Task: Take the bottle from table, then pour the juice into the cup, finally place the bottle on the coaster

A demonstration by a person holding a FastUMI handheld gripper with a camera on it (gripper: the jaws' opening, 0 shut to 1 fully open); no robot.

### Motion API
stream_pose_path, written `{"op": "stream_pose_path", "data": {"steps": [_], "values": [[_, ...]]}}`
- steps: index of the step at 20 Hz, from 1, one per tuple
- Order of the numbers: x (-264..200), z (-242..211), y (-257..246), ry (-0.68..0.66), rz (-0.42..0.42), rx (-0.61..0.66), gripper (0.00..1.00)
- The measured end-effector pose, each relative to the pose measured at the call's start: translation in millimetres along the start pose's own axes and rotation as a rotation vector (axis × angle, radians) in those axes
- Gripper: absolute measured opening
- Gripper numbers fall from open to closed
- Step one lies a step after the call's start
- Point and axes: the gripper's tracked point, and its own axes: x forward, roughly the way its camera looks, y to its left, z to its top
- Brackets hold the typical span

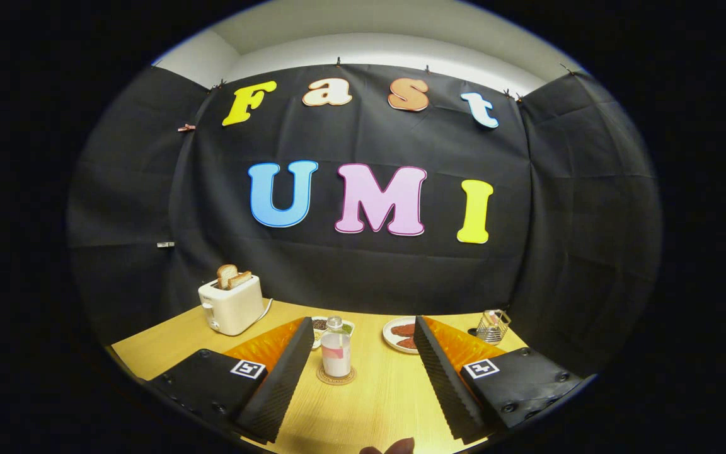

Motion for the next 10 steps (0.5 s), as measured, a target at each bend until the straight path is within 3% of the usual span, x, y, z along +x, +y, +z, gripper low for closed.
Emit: {"op": "stream_pose_path", "data": {"steps": [10], "values": [[-20.3, 46.4, 3.4, -0.087, 0.01, -0.042, 0.98]]}}
